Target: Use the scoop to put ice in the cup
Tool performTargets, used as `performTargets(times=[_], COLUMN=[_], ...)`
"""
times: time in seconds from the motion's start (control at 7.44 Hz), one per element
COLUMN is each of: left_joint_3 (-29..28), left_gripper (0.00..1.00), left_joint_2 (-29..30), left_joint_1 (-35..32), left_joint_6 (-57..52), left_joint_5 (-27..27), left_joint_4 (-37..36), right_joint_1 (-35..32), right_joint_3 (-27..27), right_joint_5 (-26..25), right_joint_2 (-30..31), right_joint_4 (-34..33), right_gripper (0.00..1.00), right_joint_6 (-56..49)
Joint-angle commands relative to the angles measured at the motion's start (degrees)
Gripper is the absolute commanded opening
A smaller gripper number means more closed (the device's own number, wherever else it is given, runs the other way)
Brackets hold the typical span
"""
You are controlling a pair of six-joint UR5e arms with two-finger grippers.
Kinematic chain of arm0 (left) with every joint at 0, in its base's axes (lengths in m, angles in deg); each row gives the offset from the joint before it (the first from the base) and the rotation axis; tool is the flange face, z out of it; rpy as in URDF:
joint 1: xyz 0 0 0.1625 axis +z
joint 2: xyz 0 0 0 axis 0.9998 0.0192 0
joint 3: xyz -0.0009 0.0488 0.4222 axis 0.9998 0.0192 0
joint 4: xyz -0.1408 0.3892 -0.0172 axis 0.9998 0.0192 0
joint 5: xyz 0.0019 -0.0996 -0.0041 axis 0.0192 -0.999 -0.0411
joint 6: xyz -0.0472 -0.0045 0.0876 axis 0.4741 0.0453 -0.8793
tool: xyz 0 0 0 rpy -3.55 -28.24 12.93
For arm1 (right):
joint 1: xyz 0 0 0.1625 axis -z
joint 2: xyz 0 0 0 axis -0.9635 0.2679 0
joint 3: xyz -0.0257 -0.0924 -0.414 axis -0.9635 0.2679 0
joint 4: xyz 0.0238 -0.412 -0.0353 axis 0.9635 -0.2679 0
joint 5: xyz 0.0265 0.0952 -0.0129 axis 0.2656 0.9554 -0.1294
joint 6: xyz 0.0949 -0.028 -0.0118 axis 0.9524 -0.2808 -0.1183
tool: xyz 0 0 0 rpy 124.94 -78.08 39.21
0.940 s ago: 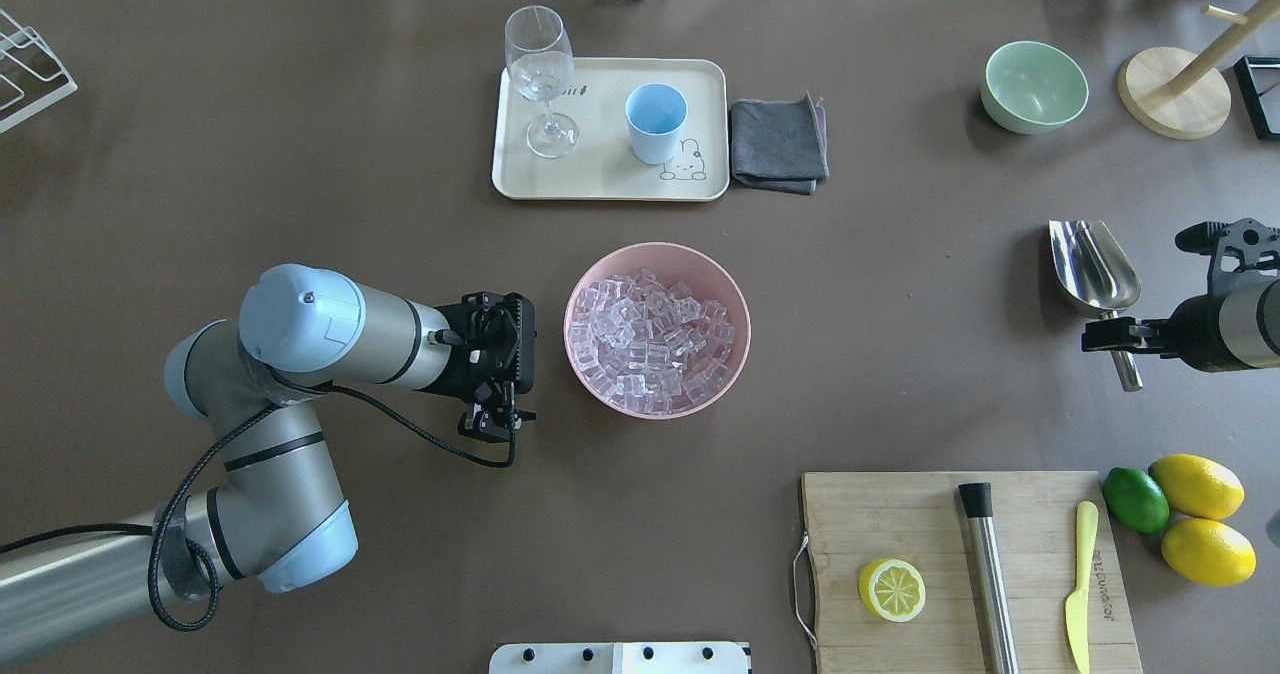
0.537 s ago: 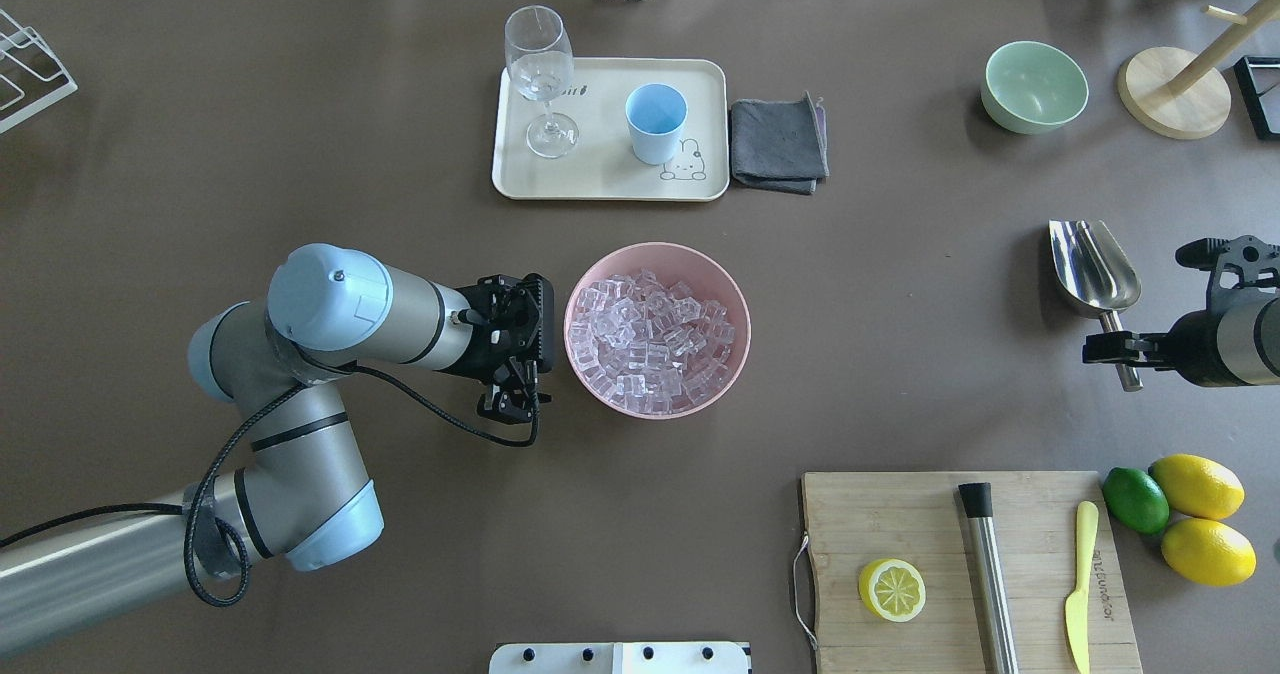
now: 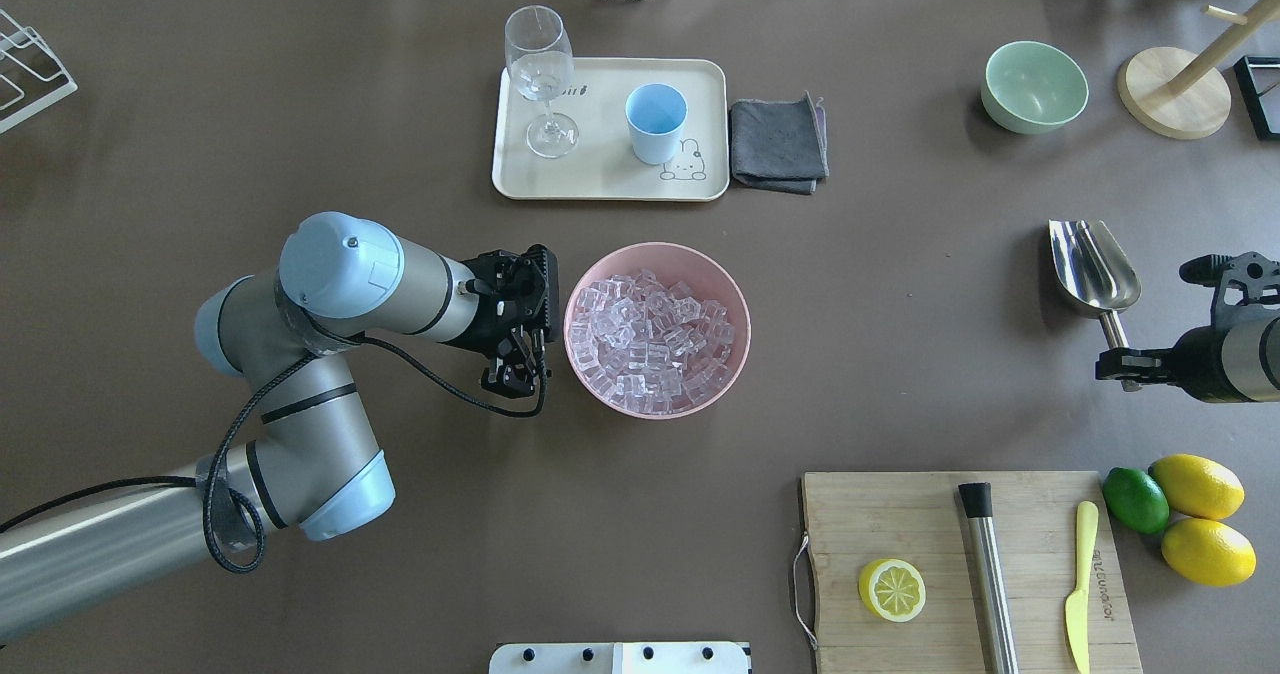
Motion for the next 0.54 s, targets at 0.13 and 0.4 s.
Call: performTargets(times=[0.13,0.4], left_joint_3=[-0.9,-1.9], left_gripper=[0.99,0.99], left_joint_2=[0.0,0.2], left_joint_1=[-0.5,-0.3], left_joint_6=[3.4,3.4], left_joint_5=[-2.6,-2.6], left_joint_4=[-0.1,0.9], right_joint_1=[0.5,0.6], right_joint_3=[0.0,0.0], right_joint_5=[-0.1,-0.1], right_joint_2=[-0.3,-0.3], right_joint_4=[0.0,0.0], right_gripper=[0.26,0.0], right_joint_6=[0.6,0.6])
